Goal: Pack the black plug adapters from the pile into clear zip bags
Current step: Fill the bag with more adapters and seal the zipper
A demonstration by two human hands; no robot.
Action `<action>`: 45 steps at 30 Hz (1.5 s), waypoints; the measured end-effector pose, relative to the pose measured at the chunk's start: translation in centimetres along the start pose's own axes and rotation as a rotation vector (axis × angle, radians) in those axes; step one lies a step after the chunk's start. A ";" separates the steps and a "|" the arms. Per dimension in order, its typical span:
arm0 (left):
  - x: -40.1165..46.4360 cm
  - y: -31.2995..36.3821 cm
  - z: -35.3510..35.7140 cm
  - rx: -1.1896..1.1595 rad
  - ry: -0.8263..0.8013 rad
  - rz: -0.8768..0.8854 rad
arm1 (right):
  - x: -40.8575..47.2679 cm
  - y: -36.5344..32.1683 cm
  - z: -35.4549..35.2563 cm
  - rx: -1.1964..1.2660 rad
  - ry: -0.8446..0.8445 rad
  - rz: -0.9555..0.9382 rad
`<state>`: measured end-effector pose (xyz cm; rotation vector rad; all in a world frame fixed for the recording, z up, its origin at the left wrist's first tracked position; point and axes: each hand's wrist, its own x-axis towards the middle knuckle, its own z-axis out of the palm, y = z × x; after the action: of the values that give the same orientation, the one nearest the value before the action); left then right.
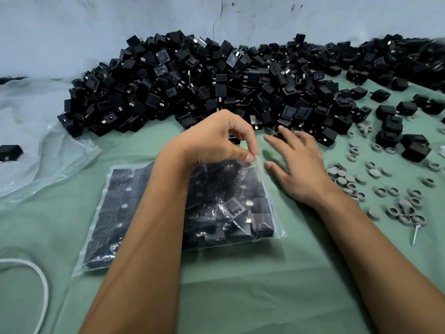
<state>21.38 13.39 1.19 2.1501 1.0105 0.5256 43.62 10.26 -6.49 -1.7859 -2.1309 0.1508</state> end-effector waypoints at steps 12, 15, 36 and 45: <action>-0.1 0.0 -0.3 0.025 -0.009 0.002 | -0.7 -0.6 -0.4 0.260 0.148 0.000; -0.1 0.1 -0.2 0.025 -0.033 -0.032 | -0.8 0.2 -1.0 0.415 0.123 0.022; -0.1 0.0 -0.2 0.021 -0.058 -0.008 | -1.7 -0.1 -3.2 1.131 -0.268 -0.211; -0.2 0.1 -0.2 -0.003 -0.043 -0.002 | -1.8 -1.4 -2.3 1.135 -0.162 -0.188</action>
<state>21.17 13.26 1.43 2.1482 0.9878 0.4777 43.34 7.86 -4.28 -0.9003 -1.6703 1.1976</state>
